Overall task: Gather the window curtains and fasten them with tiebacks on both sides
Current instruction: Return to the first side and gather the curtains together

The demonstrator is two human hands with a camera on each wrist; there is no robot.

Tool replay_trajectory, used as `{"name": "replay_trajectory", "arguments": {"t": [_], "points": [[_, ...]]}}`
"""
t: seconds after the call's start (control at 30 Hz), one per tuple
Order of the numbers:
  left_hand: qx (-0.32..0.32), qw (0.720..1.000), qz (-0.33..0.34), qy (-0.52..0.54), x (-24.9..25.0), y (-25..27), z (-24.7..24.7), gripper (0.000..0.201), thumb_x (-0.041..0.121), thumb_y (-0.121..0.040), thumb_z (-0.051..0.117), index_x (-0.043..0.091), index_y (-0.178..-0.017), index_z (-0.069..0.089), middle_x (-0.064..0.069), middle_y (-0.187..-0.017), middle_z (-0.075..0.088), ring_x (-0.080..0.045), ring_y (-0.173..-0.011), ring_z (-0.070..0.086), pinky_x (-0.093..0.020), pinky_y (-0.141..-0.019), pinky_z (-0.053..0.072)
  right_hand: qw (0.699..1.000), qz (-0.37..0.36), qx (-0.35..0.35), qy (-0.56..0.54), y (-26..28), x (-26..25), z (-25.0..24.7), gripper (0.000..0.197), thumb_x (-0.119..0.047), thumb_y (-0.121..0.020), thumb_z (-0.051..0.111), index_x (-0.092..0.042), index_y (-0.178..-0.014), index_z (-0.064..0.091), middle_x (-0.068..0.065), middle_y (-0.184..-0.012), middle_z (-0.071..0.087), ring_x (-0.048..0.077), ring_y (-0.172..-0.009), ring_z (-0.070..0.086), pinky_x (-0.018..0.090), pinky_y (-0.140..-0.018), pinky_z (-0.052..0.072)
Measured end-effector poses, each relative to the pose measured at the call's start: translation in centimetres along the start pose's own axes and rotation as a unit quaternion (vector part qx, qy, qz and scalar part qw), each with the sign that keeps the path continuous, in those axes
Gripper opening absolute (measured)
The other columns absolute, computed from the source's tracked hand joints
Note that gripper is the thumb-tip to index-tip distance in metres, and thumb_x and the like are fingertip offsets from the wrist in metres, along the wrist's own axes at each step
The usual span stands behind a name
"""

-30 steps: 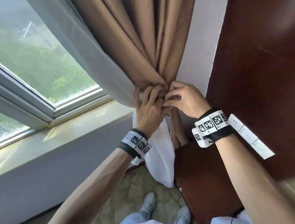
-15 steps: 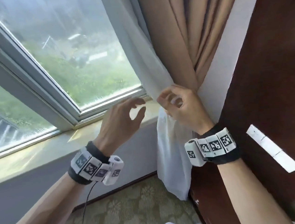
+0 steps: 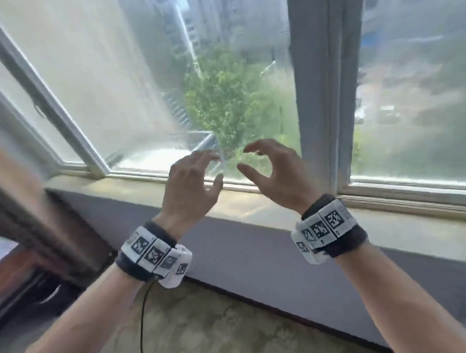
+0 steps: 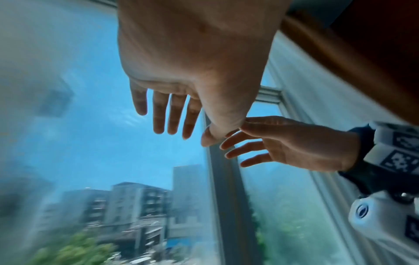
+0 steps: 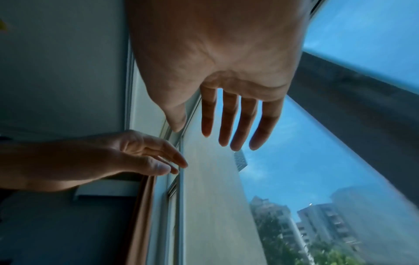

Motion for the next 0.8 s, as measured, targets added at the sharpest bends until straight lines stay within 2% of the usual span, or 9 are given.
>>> {"name": "replay_trajectory", "arguments": {"t": [0.1,0.2,0.33,0.4,0.53,0.7,0.8], "points": [[0.016,0.996,-0.073,-0.051,-10.8,0.9,-2.9,0.043,0.034,-0.088,0.064,0.016,-0.127,0.068,-0.005,-0.137,0.066,-0.026,-0.128,0.062,-0.051,-0.111,0.045,0.997,-0.026,-0.076,-0.002,-5.7,-3.1,9.8,0.042,-0.048,-0.094,0.071,-0.02,-0.126,0.067,-0.001,-0.126,0.069,0.021,-0.111,0.068,0.045,-0.093,0.057],[0.014,0.982,-0.159,-0.105,-20.4,2.7,-5.1,0.045,0.03,-0.092,0.069,0.014,-0.134,0.066,-0.005,-0.144,0.061,-0.024,-0.137,0.054,-0.045,-0.119,0.036,0.985,-0.057,-0.164,-0.001,-10.6,-6.1,20.0,0.043,-0.052,-0.095,0.066,-0.024,-0.128,0.063,0.0,-0.128,0.067,0.023,-0.112,0.066,0.046,-0.094,0.057],[0.007,0.951,-0.264,-0.158,-31.7,5.8,-6.9,0.044,0.032,-0.093,0.066,0.014,-0.133,0.062,-0.004,-0.14,0.061,-0.025,-0.131,0.055,-0.043,-0.118,0.035,0.962,-0.113,-0.248,0.002,-15.8,-10.6,32.9,0.041,-0.052,-0.096,0.065,-0.026,-0.128,0.062,-0.001,-0.126,0.065,0.023,-0.113,0.064,0.043,-0.092,0.055],[-0.006,0.934,-0.307,-0.184,-37.0,6.6,-7.3,0.049,0.033,-0.093,0.066,0.014,-0.137,0.06,-0.004,-0.144,0.058,-0.025,-0.133,0.053,-0.042,-0.119,0.033,0.949,-0.138,-0.282,0.004,-18.5,-12.3,38.7,0.043,-0.051,-0.097,0.064,-0.024,-0.131,0.061,0.001,-0.129,0.064,0.025,-0.116,0.062,0.04,-0.095,0.053],[-0.015,0.898,-0.376,-0.229,-48.1,7.7,-9.7,0.052,0.036,-0.091,0.065,0.015,-0.138,0.058,-0.002,-0.141,0.057,-0.026,-0.128,0.055,-0.041,-0.114,0.036,0.933,-0.151,-0.324,-0.033,-24.5,-14.4,50.2,0.047,-0.052,-0.096,0.066,-0.022,-0.131,0.062,0.004,-0.132,0.066,0.026,-0.121,0.062,0.04,-0.1,0.052],[0.033,0.86,-0.43,-0.273,-61.4,7.9,-14.7,0.058,0.036,-0.09,0.067,0.014,-0.142,0.055,-0.004,-0.145,0.055,-0.028,-0.131,0.054,-0.043,-0.113,0.038,0.925,-0.153,-0.335,-0.096,-33.8,-18.3,64.3,0.051,-0.056,-0.091,0.067,-0.023,-0.129,0.062,0.002,-0.132,0.069,0.024,-0.121,0.065,0.041,-0.103,0.054],[0.055,0.843,-0.458,-0.278,-67.3,9.0,-17.3,0.056,0.035,-0.089,0.068,0.014,-0.139,0.056,-0.005,-0.142,0.057,-0.029,-0.128,0.055,-0.044,-0.11,0.042,0.918,-0.159,-0.347,-0.112,-37.5,-21.5,72.0,0.052,-0.051,-0.094,0.067,-0.019,-0.134,0.06,0.005,-0.136,0.065,0.026,-0.126,0.062,0.038,-0.106,0.05]]}}
Point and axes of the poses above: each hand's wrist, its own y-axis away from the middle knuckle, its own z-axis out of the palm, x = y × z, the point moved 6 cm from there along -y, towards the middle knuckle
